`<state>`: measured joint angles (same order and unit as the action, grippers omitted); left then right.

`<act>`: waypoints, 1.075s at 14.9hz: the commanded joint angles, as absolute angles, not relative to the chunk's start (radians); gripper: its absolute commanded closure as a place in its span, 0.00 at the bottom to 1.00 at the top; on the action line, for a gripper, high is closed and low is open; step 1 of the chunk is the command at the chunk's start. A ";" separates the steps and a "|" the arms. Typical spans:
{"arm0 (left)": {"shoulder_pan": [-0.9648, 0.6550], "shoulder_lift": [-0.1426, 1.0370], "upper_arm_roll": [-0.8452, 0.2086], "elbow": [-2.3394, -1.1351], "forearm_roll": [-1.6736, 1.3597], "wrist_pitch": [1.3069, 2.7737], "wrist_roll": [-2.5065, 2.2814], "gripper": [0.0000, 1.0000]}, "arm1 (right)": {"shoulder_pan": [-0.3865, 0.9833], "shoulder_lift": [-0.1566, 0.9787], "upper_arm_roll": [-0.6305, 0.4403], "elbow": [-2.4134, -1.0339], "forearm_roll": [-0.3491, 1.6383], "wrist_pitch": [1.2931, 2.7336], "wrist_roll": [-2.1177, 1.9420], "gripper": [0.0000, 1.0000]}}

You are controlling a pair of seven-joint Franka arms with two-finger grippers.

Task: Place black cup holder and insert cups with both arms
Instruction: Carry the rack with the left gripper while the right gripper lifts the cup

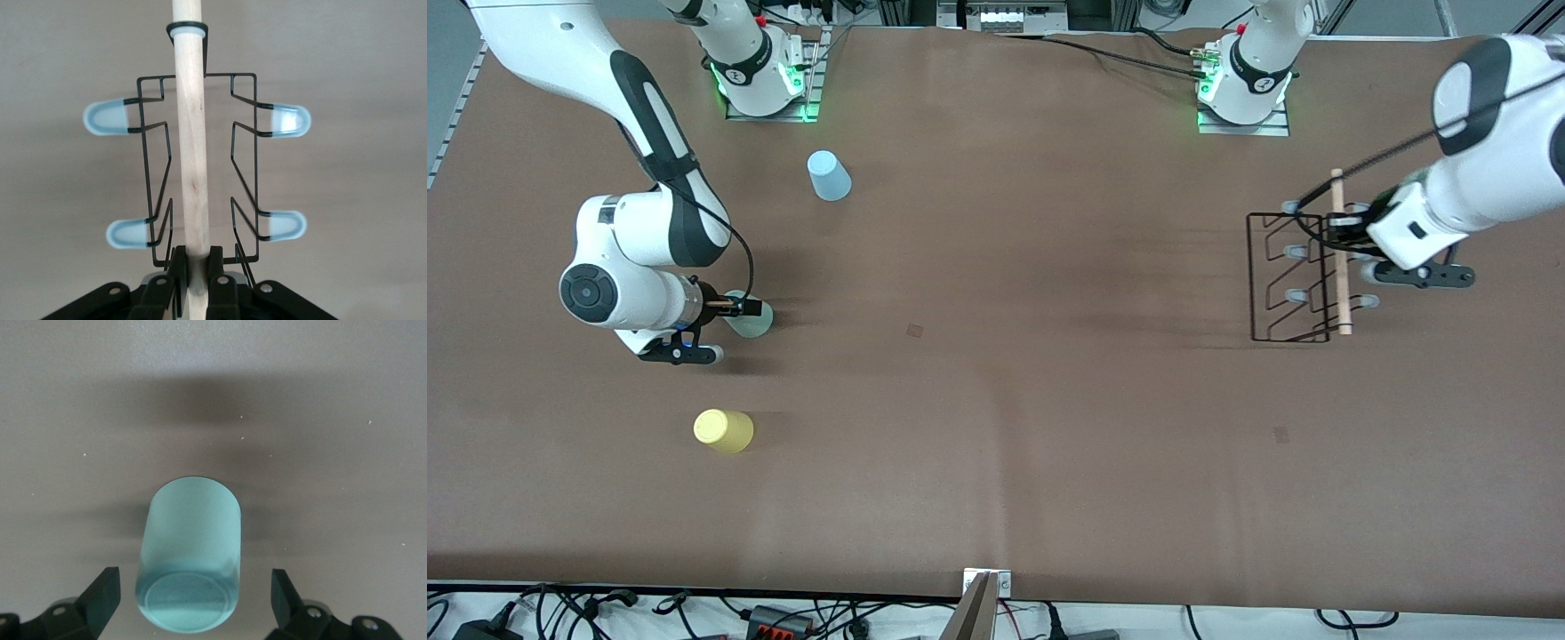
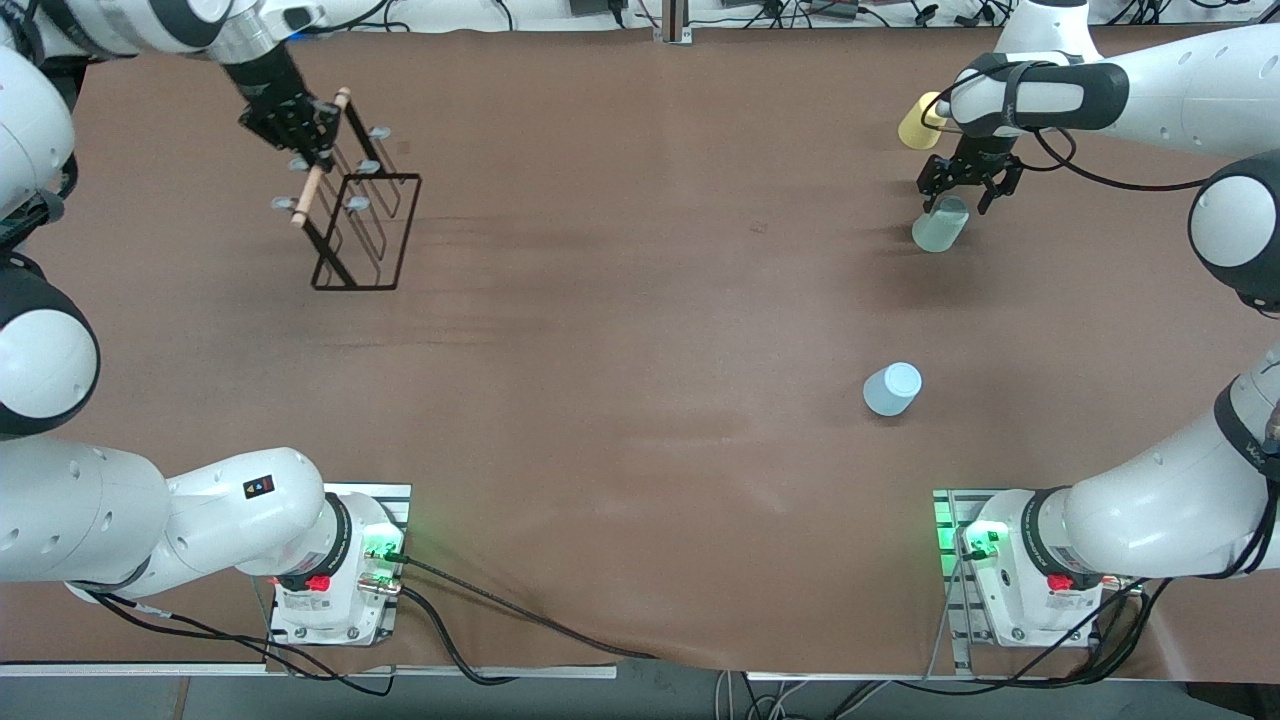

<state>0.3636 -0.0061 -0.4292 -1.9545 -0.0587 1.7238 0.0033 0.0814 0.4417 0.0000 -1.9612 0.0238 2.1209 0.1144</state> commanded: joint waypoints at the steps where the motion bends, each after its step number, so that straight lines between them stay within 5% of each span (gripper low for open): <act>1: 0.371 0.067 -0.529 -1.830 -0.097 1.632 -0.069 0.99 | 0.083 0.437 0.002 -1.976 0.041 2.140 0.124 0.00; 9: 0.217 0.257 -0.626 -1.674 -0.176 1.667 -0.362 0.99 | 0.089 0.425 0.003 -1.977 0.040 2.137 0.107 0.06; 16: 0.046 0.328 -0.626 -1.674 -0.176 1.827 -0.572 0.99 | 0.097 0.431 0.005 -1.977 0.040 2.132 0.107 0.27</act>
